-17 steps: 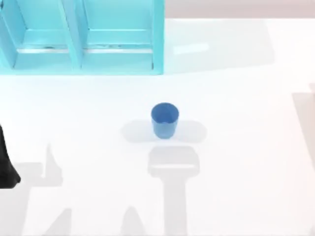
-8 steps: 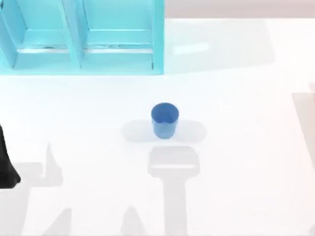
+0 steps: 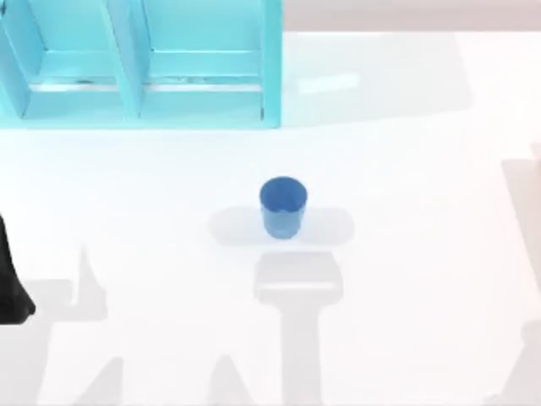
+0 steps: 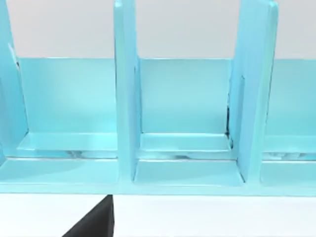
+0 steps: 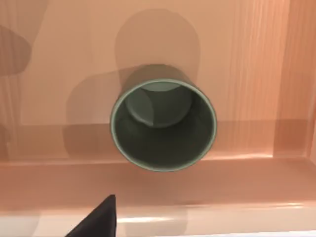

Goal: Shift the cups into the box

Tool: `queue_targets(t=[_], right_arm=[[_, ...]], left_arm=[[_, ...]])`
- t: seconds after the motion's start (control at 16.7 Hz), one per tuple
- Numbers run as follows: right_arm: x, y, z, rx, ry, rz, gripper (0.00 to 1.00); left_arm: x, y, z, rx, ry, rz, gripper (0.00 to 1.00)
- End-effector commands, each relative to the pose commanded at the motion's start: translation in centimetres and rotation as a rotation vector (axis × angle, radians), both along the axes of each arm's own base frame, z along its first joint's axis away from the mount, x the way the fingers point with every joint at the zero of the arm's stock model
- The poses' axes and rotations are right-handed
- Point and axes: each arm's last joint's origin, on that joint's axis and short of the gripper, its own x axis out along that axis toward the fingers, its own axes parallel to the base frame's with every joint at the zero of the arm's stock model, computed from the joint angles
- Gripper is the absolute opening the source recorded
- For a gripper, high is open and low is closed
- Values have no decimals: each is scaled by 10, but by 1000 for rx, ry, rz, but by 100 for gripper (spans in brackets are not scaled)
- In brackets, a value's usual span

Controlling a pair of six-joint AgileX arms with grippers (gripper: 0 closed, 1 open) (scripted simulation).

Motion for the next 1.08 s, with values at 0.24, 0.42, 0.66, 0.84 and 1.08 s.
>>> queue_targets(t=[0.24,0.42,0.66,0.84,1.08], right_arm=[[-3,4,39,-4,-5,5,100],[-4,5,43,-5,-7,6,100],[1,6,43,-4,-5,7,100],[33,16,44,-8,-3,12,100],[116,73,43,-22,-11,22,100]], left_arm=[[0,0,0,0,0,0,100],[0,0,0,0,0,0,100],[0,0,0,0,0,0,100],[0,0,0,0,0,0,100],[0,0,0,0,0,0,100]])
